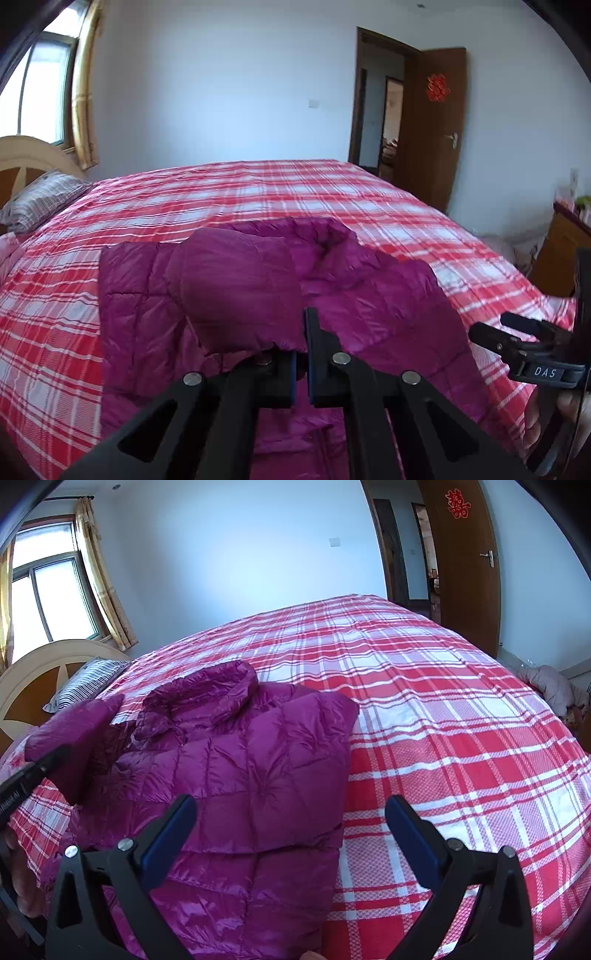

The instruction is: Fold large clothes

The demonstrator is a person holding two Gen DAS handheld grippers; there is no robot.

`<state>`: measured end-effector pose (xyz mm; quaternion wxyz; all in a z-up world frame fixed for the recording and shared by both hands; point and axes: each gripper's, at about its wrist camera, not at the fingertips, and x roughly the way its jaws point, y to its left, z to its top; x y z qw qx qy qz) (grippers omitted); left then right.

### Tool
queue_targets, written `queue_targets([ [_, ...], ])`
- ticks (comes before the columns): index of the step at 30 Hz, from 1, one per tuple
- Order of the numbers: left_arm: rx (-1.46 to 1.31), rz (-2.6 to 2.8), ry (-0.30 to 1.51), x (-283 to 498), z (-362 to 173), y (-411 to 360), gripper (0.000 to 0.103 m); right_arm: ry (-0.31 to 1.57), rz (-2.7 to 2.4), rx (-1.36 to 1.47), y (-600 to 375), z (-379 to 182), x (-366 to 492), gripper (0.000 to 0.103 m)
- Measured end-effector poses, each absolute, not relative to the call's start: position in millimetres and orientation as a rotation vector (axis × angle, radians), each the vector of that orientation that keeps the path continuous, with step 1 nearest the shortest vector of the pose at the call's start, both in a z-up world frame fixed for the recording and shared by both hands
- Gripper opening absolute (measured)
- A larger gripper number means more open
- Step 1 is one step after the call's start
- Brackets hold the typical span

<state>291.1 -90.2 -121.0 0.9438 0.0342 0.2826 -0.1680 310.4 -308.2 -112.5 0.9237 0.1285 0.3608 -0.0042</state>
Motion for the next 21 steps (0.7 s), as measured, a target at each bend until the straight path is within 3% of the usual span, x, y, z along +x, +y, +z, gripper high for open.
queue_targets([
  [12, 0.322, -0.369, 0.682, 266.3, -141.2, -145.2, 0.008, 0.793, -0.034, 0.295, -312.0, -142.2, 306.8, 0.103],
  [13, 0.341, -0.375, 0.674, 261.9, -141.5, -146.6, 0.014, 0.795, -0.038, 0.300, -312.6, -143.1, 306.7, 0.103],
  [14, 0.366, -0.370, 0.666, 259.7, -143.9, -149.0, 0.037, 0.796, -0.046, 0.308, -313.6, -143.6, 306.6, 0.103],
  [15, 0.395, -0.347, 0.654, 259.2, -146.1, -152.2, 0.069, 0.796, -0.051, 0.311, -313.9, -143.4, 306.4, 0.103],
  [16, 0.400, -0.322, 0.625, 258.8, -145.5, -152.2, 0.081, 0.791, -0.054, 0.315, -313.9, -142.2, 305.7, 0.103],
  [17, 0.387, -0.304, 0.586, 258.4, -143.2, -150.7, 0.089, 0.786, -0.054, 0.316, -313.3, -140.6, 305.1, 0.103],
  [21, 0.329, -0.314, 0.573, 260.4, -127.8, -147.2, 0.089, 0.759, -0.045, 0.300, -308.1, -132.0, 301.3, 0.103],
])
